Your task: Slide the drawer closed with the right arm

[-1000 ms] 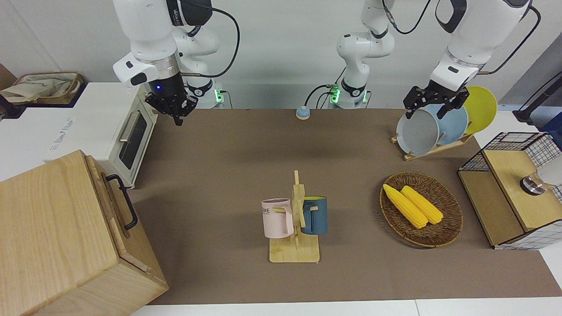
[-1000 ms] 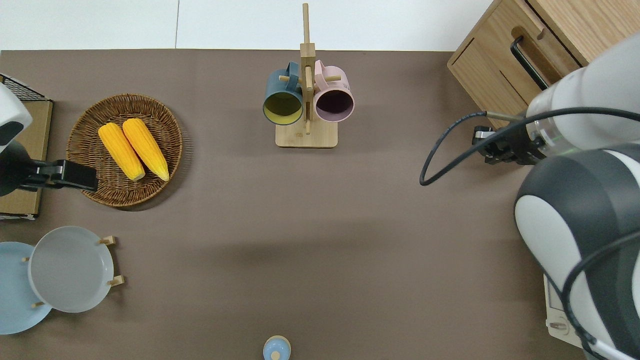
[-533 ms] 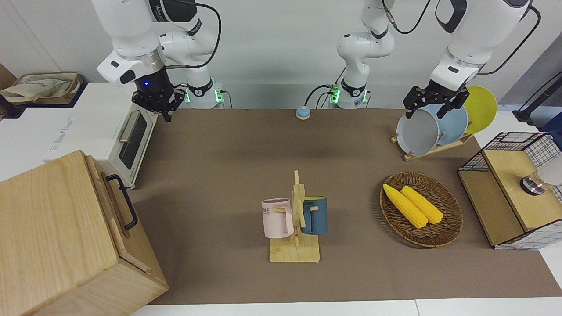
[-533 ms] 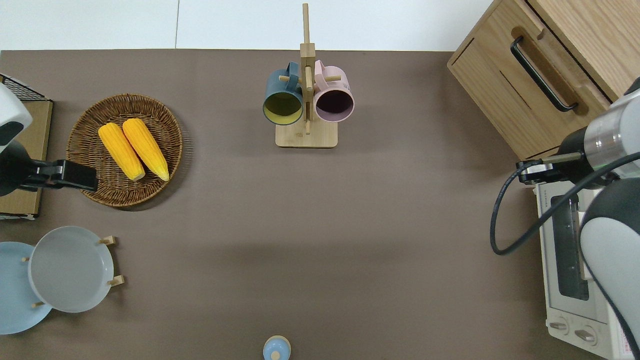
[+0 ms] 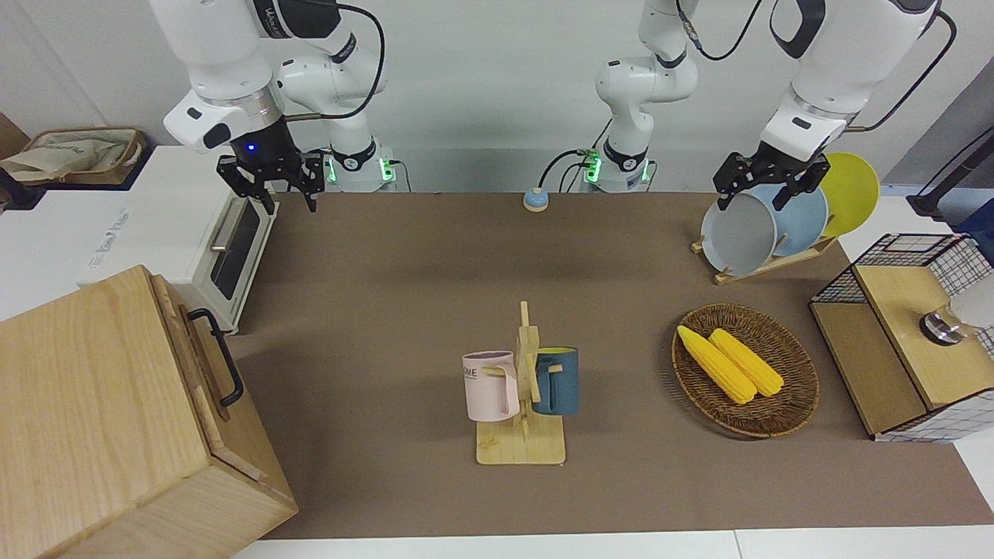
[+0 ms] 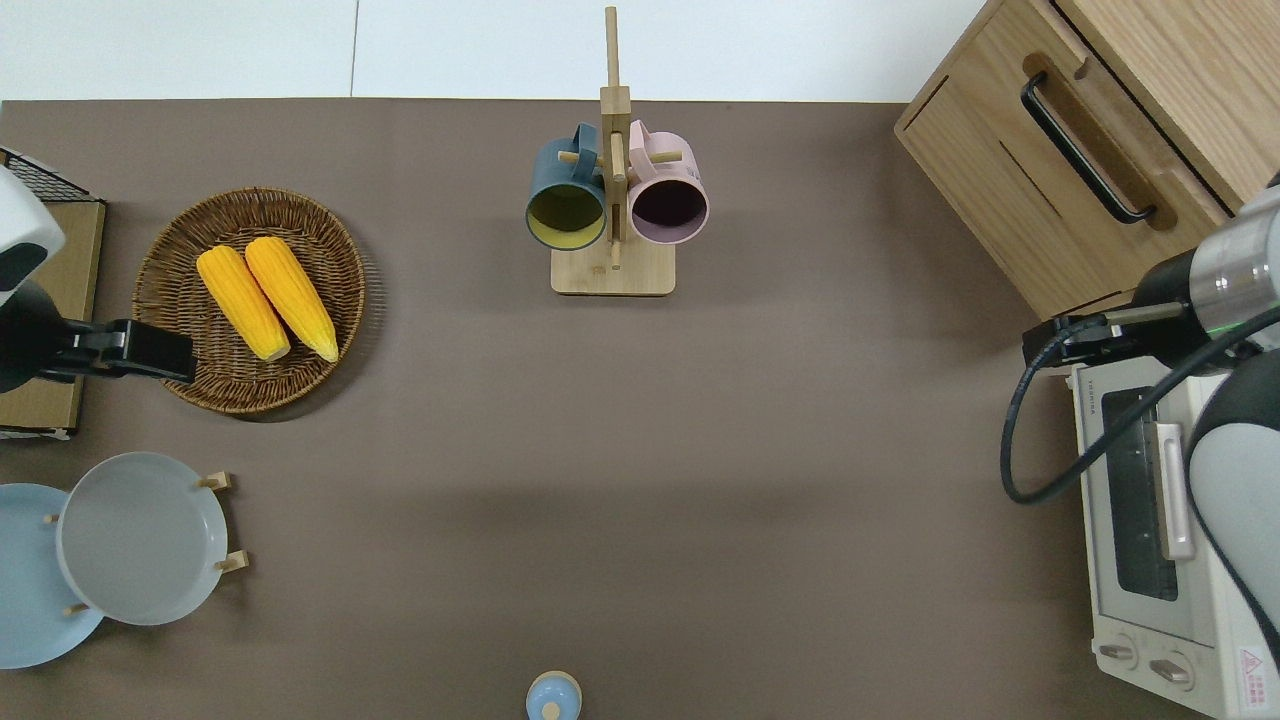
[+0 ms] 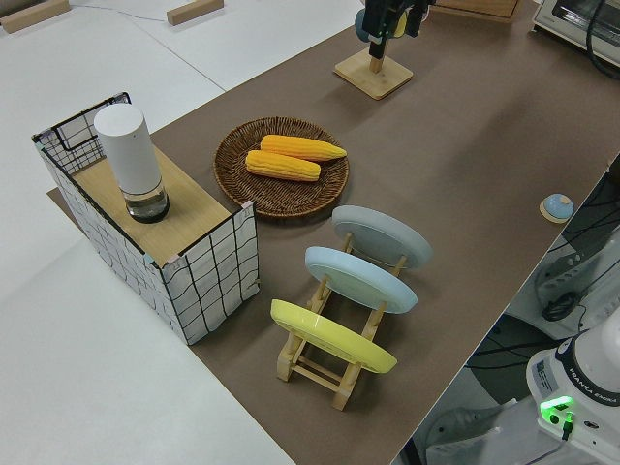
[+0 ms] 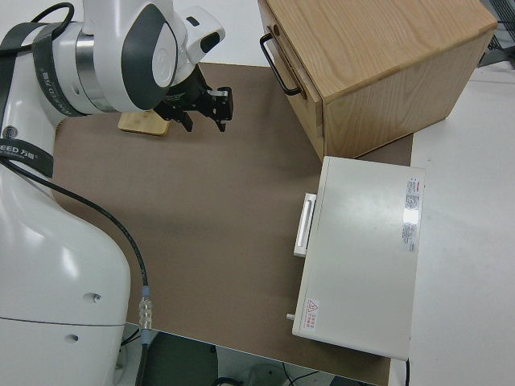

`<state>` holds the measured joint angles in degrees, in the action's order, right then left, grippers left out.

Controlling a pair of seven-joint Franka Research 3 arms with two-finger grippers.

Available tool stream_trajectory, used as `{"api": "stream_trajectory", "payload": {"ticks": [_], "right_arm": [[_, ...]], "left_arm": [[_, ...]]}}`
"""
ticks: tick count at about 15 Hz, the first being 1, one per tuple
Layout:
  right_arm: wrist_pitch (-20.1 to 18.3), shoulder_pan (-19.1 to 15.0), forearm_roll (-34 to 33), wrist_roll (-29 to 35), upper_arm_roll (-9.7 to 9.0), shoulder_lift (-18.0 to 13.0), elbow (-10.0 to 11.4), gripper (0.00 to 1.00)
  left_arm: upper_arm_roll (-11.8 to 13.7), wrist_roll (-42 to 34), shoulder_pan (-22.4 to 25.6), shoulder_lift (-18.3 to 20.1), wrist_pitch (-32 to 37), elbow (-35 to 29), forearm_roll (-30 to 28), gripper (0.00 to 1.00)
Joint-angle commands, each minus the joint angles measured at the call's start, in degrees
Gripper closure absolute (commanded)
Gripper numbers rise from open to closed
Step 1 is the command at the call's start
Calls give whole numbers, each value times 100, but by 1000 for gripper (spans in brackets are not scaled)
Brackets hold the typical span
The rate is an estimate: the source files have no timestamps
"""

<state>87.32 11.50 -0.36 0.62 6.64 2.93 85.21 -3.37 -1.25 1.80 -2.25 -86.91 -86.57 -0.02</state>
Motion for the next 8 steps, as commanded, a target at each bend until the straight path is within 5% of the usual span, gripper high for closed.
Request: {"api": "stream_trajectory", "payload": {"ticks": [1,8], "right_arm": [[-30,-121,-69,-123,-40,41,-232,11],[-39,2,-244,-114,-49,155,-330,11]], "left_arm": [[-41,-51,31,-65,113,149,99,7],[-41,-51,31,-65,113,149,99,7]]}}
